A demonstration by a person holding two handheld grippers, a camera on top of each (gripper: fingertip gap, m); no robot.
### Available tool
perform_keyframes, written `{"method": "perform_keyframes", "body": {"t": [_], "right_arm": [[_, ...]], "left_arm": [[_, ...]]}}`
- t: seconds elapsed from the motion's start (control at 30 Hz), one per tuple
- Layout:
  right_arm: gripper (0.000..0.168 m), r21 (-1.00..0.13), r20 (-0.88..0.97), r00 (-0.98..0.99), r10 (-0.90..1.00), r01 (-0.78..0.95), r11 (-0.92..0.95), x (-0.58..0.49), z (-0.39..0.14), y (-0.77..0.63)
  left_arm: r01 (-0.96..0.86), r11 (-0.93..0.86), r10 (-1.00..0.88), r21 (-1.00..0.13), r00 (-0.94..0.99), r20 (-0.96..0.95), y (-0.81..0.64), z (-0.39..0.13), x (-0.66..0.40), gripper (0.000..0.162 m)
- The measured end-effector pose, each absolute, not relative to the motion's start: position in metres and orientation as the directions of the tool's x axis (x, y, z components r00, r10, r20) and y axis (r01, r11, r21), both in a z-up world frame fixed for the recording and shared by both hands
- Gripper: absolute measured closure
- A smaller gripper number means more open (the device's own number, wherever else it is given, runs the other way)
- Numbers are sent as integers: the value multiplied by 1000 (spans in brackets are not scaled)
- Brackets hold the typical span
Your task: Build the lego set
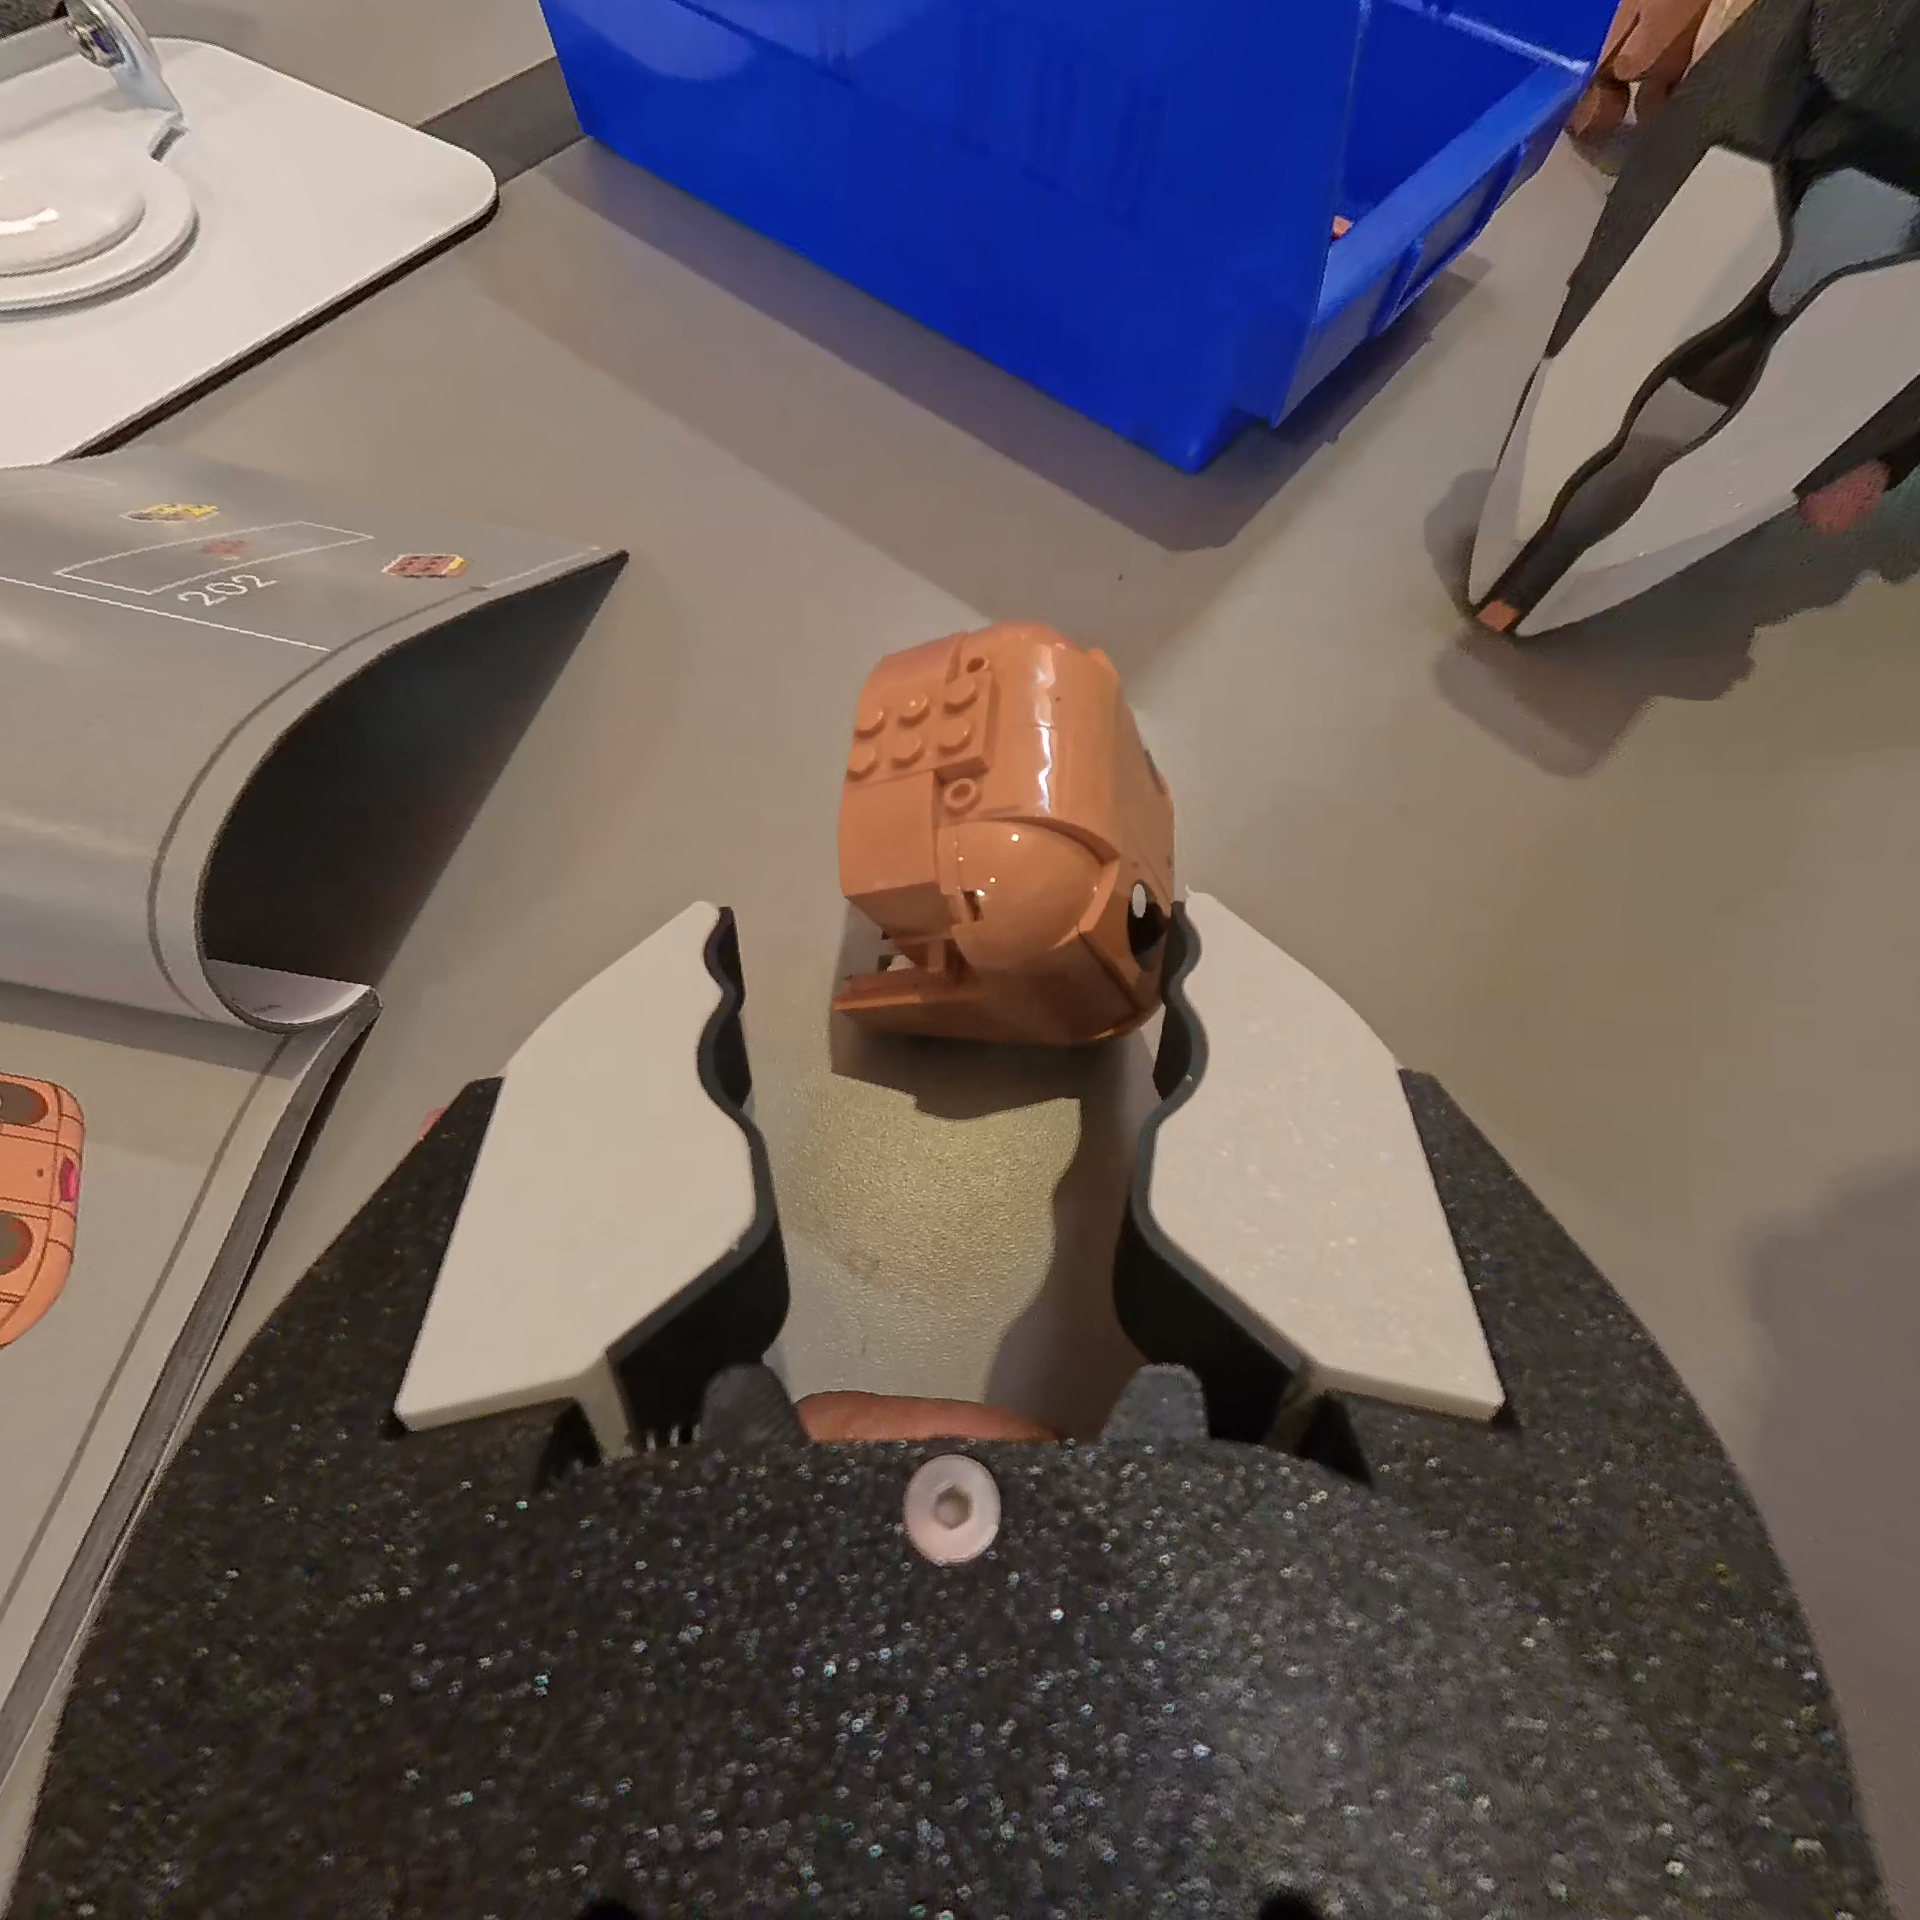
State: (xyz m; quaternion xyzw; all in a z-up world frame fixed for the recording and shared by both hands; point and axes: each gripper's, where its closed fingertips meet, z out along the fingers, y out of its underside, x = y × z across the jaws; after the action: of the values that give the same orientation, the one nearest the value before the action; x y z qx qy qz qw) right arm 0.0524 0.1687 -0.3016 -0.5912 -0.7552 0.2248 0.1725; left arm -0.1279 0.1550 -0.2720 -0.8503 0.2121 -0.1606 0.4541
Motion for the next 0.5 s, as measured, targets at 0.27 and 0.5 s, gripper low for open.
{"method": "perform_keyframes", "body": {"t": [0.27,0.5], "right_arm": [[148,-623,36,-243,969,753,213,55,-236,204],[155,-542,211,-316,925,749,380,42,-213,283]], "left_arm": [[-212,-500,-506,-840,858,84,155,-272,-128,84],[-206,-504,-506,-839,858,93,155,-272,-128,84]]}}
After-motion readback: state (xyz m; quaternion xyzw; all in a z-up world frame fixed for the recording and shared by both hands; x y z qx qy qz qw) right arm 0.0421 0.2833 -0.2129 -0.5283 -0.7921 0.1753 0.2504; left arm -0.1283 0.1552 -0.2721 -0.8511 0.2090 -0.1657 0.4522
